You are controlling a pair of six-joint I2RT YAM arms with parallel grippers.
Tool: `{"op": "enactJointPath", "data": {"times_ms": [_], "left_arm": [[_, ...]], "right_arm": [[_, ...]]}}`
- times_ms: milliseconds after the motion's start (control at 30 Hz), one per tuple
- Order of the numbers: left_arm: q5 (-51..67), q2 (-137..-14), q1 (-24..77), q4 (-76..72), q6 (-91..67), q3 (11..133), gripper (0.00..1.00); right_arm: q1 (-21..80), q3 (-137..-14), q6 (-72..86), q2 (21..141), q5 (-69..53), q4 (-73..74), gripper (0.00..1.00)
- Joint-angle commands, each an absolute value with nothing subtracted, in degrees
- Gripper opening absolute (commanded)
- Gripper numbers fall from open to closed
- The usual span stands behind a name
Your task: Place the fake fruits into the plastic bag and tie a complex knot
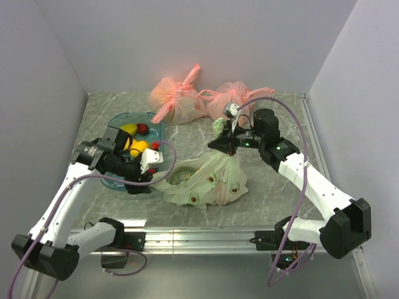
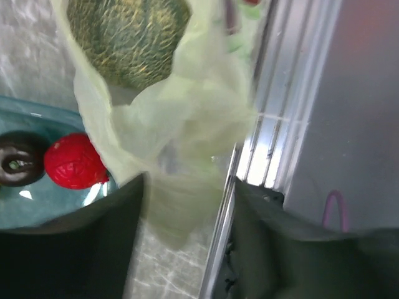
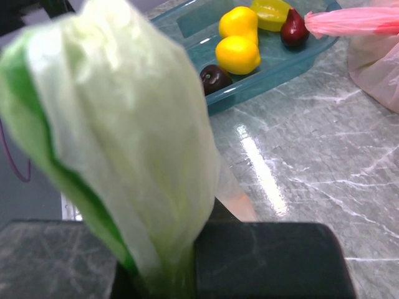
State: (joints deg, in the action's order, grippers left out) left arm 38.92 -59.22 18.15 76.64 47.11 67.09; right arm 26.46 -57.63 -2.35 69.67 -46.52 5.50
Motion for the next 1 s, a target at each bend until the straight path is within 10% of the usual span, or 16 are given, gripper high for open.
{"op": "enactJointPath", "data": {"times_ms": [0,67,133,300,433,967], "left_arm": [[34.9,-61.3,18.3,71.5,48.3,65.6,0.55],[34.7,-63.2,18.1,68.6,47.3,67.1,0.16],[37.2,-64.4,16.9,62.1,41.8,73.9,0.02],[51.3,-67.9,12.6,42.8,16.8,97.7,0.00],[57.7,-64.8,12.8,26.5,5.6,93.4,0.00],[57.2,-68.4,14.1,50.1,32.6,78.0,0.01]], "right_arm": [[26.0,-58.3,-1.6,68.4,-45.4,4.7,0.00],[25.3,-58.3,-1.0,67.9,-44.2,4.9,0.00],[22.1,-59.1,-0.1,67.9,-42.9,4.7,0.00],[11.5,-69.6,8.3,68.3,-44.2,5.8,0.00],[9.9,-70.5,9.6,65.1,-45.0,7.0,0.00],[11.5,-56.5,11.0,70.1,-29.2,12.6,0.00]]}}
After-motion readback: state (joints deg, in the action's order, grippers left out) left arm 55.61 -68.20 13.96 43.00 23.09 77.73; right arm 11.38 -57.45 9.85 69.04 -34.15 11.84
